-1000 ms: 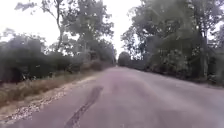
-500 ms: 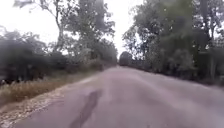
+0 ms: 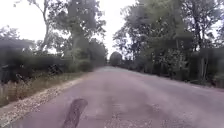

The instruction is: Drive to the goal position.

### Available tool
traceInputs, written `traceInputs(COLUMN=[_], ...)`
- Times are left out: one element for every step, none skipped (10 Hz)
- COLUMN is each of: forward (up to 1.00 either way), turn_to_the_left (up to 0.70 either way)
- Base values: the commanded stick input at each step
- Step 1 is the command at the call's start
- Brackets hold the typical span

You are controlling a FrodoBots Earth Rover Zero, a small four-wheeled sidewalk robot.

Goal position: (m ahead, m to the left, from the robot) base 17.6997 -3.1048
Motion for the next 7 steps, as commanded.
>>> traceInputs(forward=[1.0, 1.0, 1.0, 1.0, 1.0, 1.0, 1.0], turn_to_the_left=[0.0, 0.0, 0.0, 0.0, 0.0, 0.0, 0.0])
